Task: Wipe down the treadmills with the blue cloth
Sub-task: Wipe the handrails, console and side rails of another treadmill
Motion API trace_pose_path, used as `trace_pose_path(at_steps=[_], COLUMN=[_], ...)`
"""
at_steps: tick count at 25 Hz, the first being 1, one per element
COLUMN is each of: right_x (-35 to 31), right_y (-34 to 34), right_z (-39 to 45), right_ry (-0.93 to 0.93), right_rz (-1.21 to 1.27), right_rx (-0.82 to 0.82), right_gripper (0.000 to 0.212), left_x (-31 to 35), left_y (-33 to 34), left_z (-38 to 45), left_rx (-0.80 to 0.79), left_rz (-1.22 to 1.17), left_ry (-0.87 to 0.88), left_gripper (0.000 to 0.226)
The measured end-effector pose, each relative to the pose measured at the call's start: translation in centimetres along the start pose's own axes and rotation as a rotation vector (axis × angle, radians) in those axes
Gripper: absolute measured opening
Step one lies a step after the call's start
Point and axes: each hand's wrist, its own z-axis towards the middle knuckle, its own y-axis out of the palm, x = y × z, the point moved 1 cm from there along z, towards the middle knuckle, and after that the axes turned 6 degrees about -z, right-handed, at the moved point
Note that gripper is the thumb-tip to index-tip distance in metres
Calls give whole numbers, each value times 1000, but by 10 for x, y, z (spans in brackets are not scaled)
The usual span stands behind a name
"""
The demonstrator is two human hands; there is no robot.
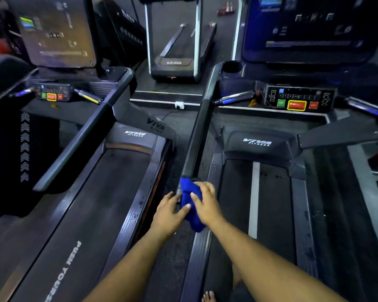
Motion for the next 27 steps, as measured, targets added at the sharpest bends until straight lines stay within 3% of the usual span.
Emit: trace_pose_path(at_steps=[4,6,9,11,13,16,18,22,27], right_x=[-7,-9,0,16,38,56,59,60,54], right_y=[-42,-67,-104,-133,-164,-205,-225,-251,-265], right_z=[0,6,26,46,71,113,136,180,232], right_ry=[173,197,203,244,269,228,181,196,145], right_rz=[293,405,522,519,452,126,131,560,413], right_rx=[246,278,235,145,82,68,70,-69,111], right_gripper=[42,51,69,83,95,102,102,102,59], left_x=[28,53,102,136,169,209,229,254,263], left_y=[5,13,26,34,41,50,56,59,60], left_z=[0,10,34,58,83,117,138,179,240], left_rx=[-44,-69,-43,-13,-2,-36,-38,-70,49], left_rz=[-174,-219,-383,-547,-649,-697,-723,-731,-699], left_ry=[50,68,121,84,39,47,37,26,89], left_gripper=[78,71,37,23,27,38,38,28,14])
